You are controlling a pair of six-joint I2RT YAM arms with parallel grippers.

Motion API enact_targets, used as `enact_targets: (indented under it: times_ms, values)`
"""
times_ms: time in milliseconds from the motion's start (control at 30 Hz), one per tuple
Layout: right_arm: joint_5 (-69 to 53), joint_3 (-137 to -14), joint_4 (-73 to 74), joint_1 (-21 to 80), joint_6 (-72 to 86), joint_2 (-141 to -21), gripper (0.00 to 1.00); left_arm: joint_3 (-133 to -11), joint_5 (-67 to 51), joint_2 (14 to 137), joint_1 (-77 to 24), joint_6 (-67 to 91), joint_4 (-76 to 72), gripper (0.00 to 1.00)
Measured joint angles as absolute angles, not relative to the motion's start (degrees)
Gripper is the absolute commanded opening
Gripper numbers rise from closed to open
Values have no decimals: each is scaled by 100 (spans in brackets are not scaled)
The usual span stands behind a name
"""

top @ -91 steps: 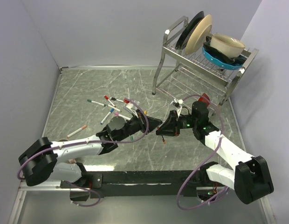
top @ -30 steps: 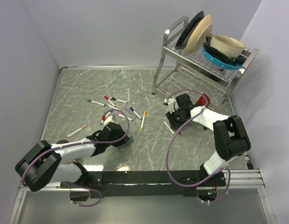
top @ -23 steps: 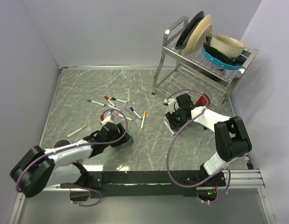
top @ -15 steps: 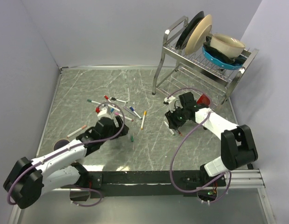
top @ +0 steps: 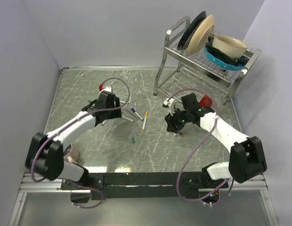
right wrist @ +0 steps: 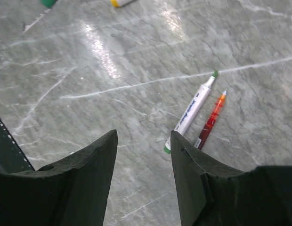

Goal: Open the pen caps

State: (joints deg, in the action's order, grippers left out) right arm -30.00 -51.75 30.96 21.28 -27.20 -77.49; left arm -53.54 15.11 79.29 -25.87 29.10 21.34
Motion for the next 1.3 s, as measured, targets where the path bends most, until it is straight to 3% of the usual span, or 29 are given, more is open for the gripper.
enact_targets:
  times_ms: [267, 500, 667, 1000, 1067, 1300]
  values:
    - [-3179, -5175, 3118, 2161, -2779, -7446, 57, -6060, 1476, 9325, -1905, 2213, 2561, 51]
    - [-3258, -5175, 3135, 2191, -2801, -7435, 57, -6517, 1238, 10112, -1614, 1992, 2849, 47]
    - [-3264, -5175, 3138, 2198, -2801, -7389, 57, -6713, 1009, 10495, -1490, 1916, 2980, 34]
    - [-3293, -5175, 3138, 2200, -2799, -7341, 57, -6108, 676, 10007, -1470, 2176, 2827, 13]
    - [-3312, -5175, 3135, 2200, -2801, -7341, 57, -5819, 548, 9760, -1470, 2303, 2808, 3]
    - [-3592, -5175, 3142, 2226, -2825, -7238, 57, -4875, 93, 8707, -1656, 3092, 2539, 1]
